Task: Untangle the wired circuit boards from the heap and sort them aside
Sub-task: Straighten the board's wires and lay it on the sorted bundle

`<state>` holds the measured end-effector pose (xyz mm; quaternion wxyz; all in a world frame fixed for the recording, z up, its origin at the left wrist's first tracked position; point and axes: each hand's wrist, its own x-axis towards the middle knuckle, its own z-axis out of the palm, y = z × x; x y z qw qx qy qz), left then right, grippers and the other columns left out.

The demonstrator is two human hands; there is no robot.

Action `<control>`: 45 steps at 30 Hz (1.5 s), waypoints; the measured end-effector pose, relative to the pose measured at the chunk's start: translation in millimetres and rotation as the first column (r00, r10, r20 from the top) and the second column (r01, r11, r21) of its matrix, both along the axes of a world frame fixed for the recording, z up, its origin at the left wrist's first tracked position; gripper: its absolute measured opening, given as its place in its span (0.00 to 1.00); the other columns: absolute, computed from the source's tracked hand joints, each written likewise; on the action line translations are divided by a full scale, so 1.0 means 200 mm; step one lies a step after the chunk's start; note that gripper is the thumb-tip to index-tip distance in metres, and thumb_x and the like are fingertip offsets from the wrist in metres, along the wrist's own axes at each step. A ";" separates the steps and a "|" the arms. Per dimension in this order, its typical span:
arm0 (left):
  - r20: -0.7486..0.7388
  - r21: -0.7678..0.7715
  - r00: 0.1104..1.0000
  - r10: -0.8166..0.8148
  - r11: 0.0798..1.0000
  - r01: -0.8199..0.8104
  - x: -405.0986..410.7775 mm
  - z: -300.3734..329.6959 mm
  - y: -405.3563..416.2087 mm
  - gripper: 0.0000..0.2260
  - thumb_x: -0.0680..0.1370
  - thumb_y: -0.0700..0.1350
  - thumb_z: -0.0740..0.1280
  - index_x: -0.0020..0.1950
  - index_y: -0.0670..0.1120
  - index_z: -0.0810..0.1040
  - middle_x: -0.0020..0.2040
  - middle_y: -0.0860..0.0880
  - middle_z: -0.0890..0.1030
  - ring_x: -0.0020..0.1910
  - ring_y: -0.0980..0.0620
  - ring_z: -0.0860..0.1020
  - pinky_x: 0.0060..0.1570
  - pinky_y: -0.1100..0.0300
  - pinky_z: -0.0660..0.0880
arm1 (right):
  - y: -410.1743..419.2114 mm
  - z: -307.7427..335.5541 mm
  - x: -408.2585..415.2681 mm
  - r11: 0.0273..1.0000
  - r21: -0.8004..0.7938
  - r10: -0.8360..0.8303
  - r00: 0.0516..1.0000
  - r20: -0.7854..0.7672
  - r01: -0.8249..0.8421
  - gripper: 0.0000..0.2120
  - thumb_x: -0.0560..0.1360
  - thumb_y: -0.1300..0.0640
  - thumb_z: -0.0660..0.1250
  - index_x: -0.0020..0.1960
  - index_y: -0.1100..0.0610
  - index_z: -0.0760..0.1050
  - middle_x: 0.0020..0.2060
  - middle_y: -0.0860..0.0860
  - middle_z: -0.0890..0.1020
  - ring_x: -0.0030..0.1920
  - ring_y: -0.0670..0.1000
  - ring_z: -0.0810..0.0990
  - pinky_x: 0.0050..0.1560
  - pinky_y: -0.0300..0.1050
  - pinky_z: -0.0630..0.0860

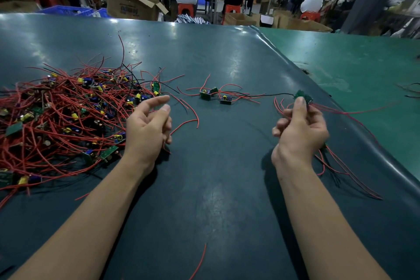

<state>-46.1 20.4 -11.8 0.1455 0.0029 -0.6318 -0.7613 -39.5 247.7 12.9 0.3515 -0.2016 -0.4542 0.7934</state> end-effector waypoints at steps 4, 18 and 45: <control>-0.049 -0.136 0.999 -0.009 0.991 0.002 0.02 -0.01 0.03 0.07 0.81 0.37 0.63 0.56 0.46 0.77 0.26 0.52 0.73 0.21 0.55 0.65 0.23 0.62 0.67 | 0.00 -0.04 0.00 0.936 -0.304 0.235 0.957 0.170 -0.176 0.17 0.82 0.47 0.60 0.45 0.61 0.71 0.37 0.56 0.80 0.21 0.46 0.77 0.20 0.34 0.70; -0.447 -0.825 0.857 0.257 0.253 -0.506 0.08 0.00 -0.03 0.09 0.77 0.46 0.66 0.53 0.44 0.82 0.47 0.45 0.80 0.51 0.40 0.73 0.50 0.48 0.68 | 0.00 -0.04 0.01 0.949 -0.187 0.294 0.928 0.228 -0.254 0.05 0.77 0.60 0.63 0.49 0.58 0.77 0.41 0.52 0.82 0.25 0.47 0.79 0.24 0.34 0.71; -0.801 -0.517 0.596 -0.052 0.560 -0.647 0.17 0.06 0.05 0.10 0.76 0.37 0.73 0.56 0.36 0.82 0.46 0.39 0.80 0.43 0.49 0.78 0.51 0.65 0.74 | -0.28 -0.06 0.13 0.318 0.088 0.893 0.329 0.307 -0.944 0.18 0.76 0.43 0.64 0.50 0.58 0.80 0.37 0.54 0.82 0.27 0.50 0.78 0.20 0.36 0.69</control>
